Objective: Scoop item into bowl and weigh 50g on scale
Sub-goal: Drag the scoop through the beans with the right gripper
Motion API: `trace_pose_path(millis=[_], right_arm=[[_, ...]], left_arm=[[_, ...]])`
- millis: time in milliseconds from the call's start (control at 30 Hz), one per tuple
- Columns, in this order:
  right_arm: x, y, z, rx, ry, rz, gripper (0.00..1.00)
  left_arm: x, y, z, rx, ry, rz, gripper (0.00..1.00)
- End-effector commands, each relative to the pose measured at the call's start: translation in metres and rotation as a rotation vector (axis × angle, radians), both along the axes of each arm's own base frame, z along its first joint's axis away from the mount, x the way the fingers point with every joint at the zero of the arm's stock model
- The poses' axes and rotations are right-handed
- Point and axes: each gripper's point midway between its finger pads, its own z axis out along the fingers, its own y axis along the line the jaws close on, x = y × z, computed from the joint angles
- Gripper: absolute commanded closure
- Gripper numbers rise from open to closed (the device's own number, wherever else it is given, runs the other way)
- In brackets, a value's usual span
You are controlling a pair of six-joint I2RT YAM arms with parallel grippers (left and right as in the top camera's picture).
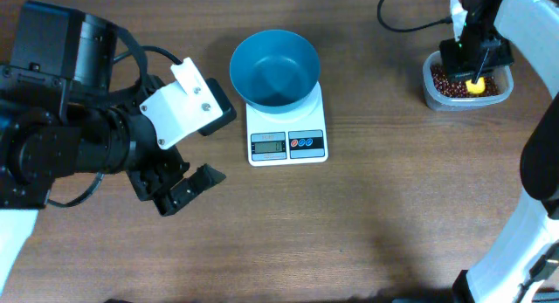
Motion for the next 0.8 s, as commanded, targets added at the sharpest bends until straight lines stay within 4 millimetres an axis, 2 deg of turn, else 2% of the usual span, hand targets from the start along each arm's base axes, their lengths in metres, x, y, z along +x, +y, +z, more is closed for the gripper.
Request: trace_pose_path(millis=[0,367,467,767], right_arm=[[0.001,0.013,-0.011,0.093,0.012,-0.003,0.96],[-0.007,0.013,-0.011,0.1,0.043,-0.009,0.96],[-0.006,0.021,-0.012,0.155,0.032,-0.025,0.96],[-0.004,0.024,-0.002,0.181,0.019,-0.043,0.96]], left_arm=[[-0.001,-0.001,0.0,-0.007,0.001,-0.012,0.01],[-0.001,-0.001,0.0,-0.007,0.001,-0.012,0.01],[-0.001,-0.001,0.0,-0.007,0.001,-0.012,0.01],[-0.001,-0.001,0.0,-0.007,0.001,-0.012,0.01]])
